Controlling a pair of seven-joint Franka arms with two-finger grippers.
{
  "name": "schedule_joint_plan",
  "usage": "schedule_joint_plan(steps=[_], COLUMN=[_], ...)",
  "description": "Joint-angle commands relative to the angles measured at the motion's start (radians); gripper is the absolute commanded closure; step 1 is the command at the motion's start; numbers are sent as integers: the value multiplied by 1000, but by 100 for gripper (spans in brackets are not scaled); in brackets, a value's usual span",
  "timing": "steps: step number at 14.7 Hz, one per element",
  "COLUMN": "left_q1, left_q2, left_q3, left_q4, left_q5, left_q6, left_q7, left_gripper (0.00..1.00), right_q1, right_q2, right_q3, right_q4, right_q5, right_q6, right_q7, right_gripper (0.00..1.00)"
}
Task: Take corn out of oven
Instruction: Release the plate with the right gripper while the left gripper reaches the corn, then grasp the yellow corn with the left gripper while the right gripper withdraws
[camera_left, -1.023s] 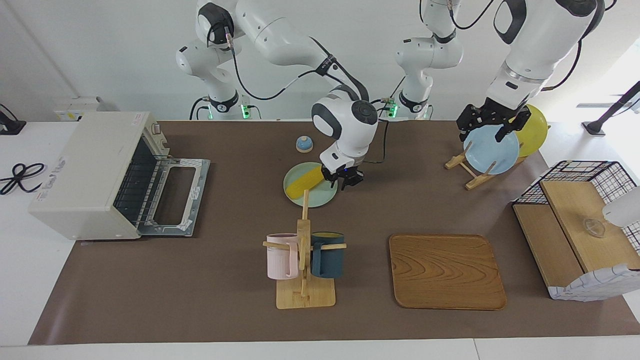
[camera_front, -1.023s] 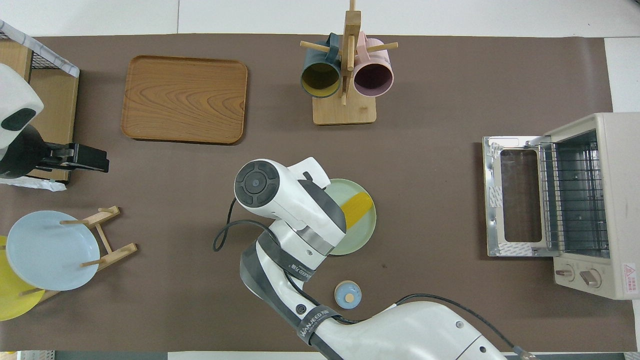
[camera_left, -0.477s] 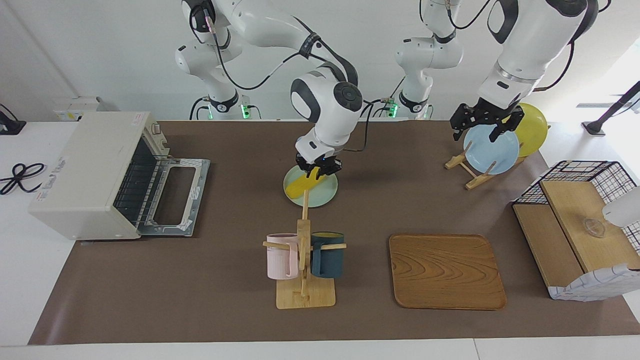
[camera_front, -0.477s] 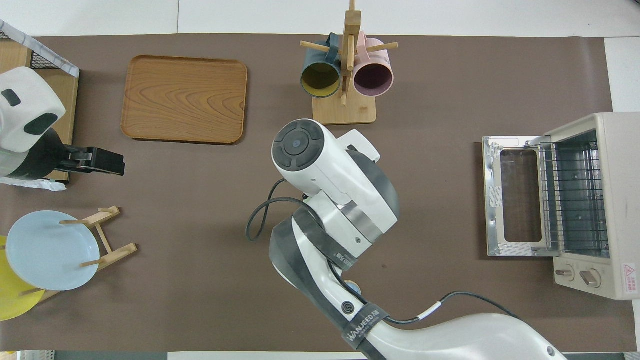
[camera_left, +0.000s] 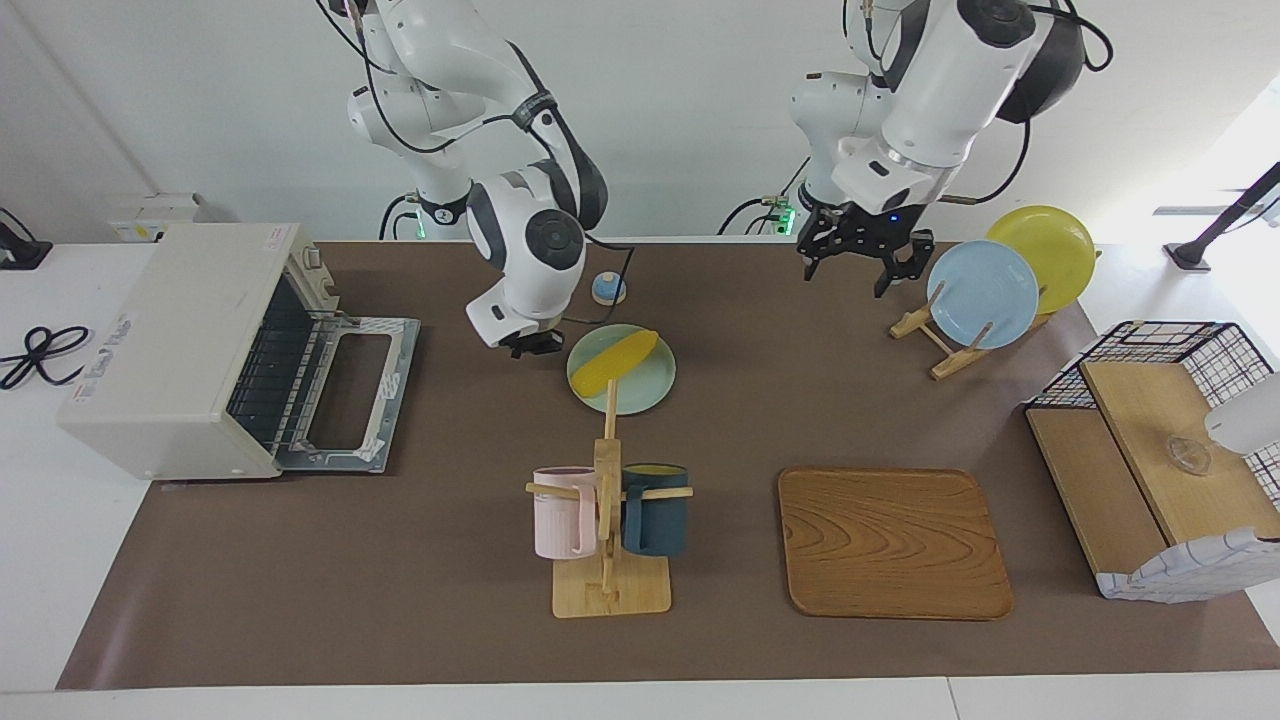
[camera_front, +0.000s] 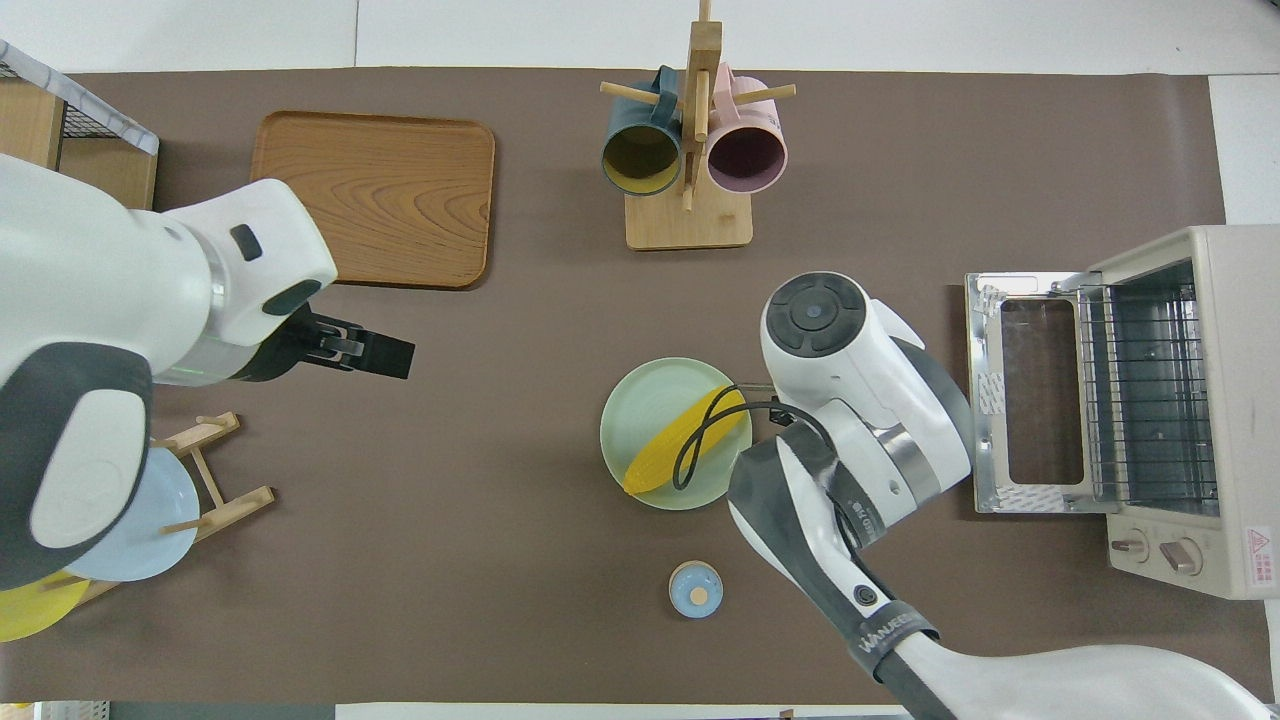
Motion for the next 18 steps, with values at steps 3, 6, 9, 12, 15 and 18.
schedule_joint_plan(steps=[3, 6, 9, 12, 15, 18], left_q1=[-103, -201, -257, -308, -331, -380], left_q2=[48, 146, 230, 322, 420, 465], left_q3=[16, 16, 16, 16, 16, 16], left_q4=[-46, -44, -33, -3, 78, 71], left_q5=[-61, -80, -100, -89, -88, -88], left_q6=[71, 152, 209, 278, 279, 341], left_q7=[82, 75, 88, 94, 100, 130], left_gripper=[0, 0, 0, 0, 0, 0], right_q1=[-114, -168, -182, -194, -219, -216], right_q2=[-102, -118, -129, -135, -139, -141], right_q3=[10, 11, 11, 11, 11, 11], right_q4=[-247, -313, -332, -352, -364, -362], right_q5=[-81, -171, -211, -249, -267, -271], right_q6=[192, 244, 249, 251, 252, 237], right_q7=[-106, -116, -135, -135, -135, -136], right_gripper=[100, 100, 100, 100, 100, 100])
